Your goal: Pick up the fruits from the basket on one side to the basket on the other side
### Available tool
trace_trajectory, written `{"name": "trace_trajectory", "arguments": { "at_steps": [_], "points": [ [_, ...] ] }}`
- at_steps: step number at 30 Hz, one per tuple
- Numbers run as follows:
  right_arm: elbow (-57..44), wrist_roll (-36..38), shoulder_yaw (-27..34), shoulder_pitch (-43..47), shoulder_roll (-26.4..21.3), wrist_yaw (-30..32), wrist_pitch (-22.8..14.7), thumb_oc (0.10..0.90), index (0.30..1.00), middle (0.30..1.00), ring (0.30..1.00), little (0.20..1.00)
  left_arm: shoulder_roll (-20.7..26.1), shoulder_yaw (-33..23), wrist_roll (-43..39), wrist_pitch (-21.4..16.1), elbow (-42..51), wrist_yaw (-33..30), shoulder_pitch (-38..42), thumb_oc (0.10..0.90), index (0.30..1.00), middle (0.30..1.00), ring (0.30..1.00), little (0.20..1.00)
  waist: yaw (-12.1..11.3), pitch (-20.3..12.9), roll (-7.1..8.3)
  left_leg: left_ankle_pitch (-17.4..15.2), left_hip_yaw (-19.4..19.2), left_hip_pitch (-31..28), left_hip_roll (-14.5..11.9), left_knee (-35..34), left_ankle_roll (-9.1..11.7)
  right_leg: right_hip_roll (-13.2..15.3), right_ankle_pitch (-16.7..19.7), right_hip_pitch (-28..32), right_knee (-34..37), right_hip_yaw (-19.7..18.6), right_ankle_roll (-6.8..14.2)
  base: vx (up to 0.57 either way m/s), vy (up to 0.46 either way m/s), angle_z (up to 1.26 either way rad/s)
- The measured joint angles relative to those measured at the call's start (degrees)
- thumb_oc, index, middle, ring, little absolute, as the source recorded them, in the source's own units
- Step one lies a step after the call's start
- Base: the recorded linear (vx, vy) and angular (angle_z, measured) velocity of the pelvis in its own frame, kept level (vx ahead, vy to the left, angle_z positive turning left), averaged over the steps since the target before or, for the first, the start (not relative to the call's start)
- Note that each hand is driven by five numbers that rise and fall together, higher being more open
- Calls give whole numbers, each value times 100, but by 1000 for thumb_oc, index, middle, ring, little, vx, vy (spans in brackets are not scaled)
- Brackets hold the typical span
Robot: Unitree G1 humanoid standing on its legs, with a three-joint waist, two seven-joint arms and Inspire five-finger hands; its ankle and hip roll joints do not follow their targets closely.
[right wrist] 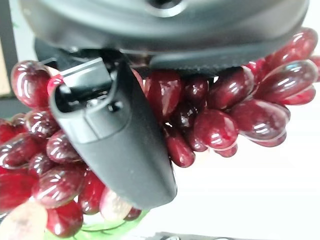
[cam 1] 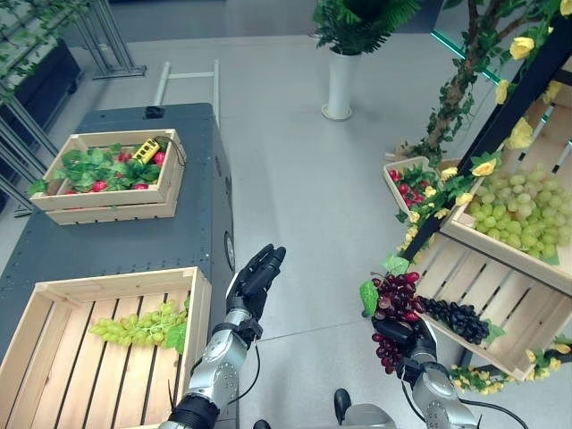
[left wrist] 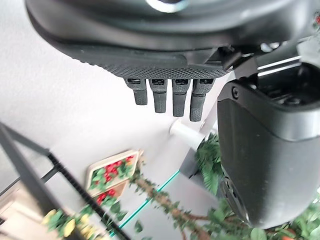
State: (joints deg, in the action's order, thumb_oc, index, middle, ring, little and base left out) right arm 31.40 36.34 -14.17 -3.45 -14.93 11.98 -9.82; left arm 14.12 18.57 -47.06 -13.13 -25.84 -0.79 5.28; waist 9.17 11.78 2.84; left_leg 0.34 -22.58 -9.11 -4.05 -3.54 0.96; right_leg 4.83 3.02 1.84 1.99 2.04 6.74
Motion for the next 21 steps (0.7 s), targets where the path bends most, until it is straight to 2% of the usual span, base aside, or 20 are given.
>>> {"name": "trace_trajectory", "arguments": {
  "at_steps": [1,2,5,8,10,11,12,15,19,21],
  "points": [
    [20,3,3,33,-12,0,-26,400,300,300,300,300,2,39,0,-23,-2,-3,59,800,900,900,900,900,4,14,11,-13,-4,135,15,87,-15,6,-12,-156,-119,4,-17,-301,-58,-12],
    [148,12,8,236,-30,0,-114,400,300,300,300,300,14,174,-7,-83,-5,-70,328,800,900,900,900,900,26,182,67,-120,7,521,-15,520,-65,50,-35,-530,-450,20,-51,-220,-41,-3],
    [396,106,87,718,-86,0,-199,400,300,300,300,300,10,295,-58,-195,-15,-216,865,800,900,900,900,900,69,729,145,-396,31,1025,-120,1321,-125,123,-128,-866,-890,42,-55,-173,-26,2],
    [443,443,351,1137,-279,-4,-222,400,300,300,300,300,-36,364,-57,-274,-12,-348,1321,800,900,900,900,900,97,1297,67,-662,50,1626,-269,2040,-208,147,-278,-1355,-1444,35,-91,-123,-18,-1],
    [447,559,569,1354,-396,-6,-251,400,300,300,300,300,-62,394,-55,-367,-4,-453,1505,800,900,900,900,900,92,1562,37,-703,57,2027,-368,2380,-229,147,-537,-1879,-2176,100,-317,-112,-17,4],
    [474,705,697,1513,-472,-6,-253,400,300,300,300,300,-16,391,-58,-384,-7,-554,1591,800,900,900,900,900,126,1728,40,-703,57,2265,-405,2615,-216,175,-696,-2148,-2434,141,-256,-122,-8,14],
    [655,744,733,1736,-546,-4,-253,400,300,300,300,300,9,413,-86,-384,-10,-680,1572,800,900,900,900,900,178,1779,32,-729,100,2555,-472,2890,-191,147,-727,-2415,-2596,168,-304,-113,1,11],
    [925,766,765,2119,-779,23,-252,400,300,300,300,300,-14,588,-103,-381,-133,-849,1579,800,900,900,900,900,216,1872,26,-840,350,2931,-498,3207,-143,71,-788,-2781,-2922,162,-394,-66,1,-9],
    [1049,1074,940,2426,-1007,32,-256,400,300,300,300,300,-11,709,-101,-386,-80,-897,1624,800,900,900,900,900,218,1876,3,-859,379,3288,-510,3441,-147,78,-875,-3198,-3278,163,-442,-47,-25,1],
    [1175,1165,944,2587,-1204,39,-255,400,300,300,300,300,3,715,-103,-387,-53,-934,1652,800,900,900,900,900,184,1881,-29,-943,506,3562,-519,3733,-137,114,-1028,-3470,-3644,184,-463,-31,-46,17]
  ]
}}
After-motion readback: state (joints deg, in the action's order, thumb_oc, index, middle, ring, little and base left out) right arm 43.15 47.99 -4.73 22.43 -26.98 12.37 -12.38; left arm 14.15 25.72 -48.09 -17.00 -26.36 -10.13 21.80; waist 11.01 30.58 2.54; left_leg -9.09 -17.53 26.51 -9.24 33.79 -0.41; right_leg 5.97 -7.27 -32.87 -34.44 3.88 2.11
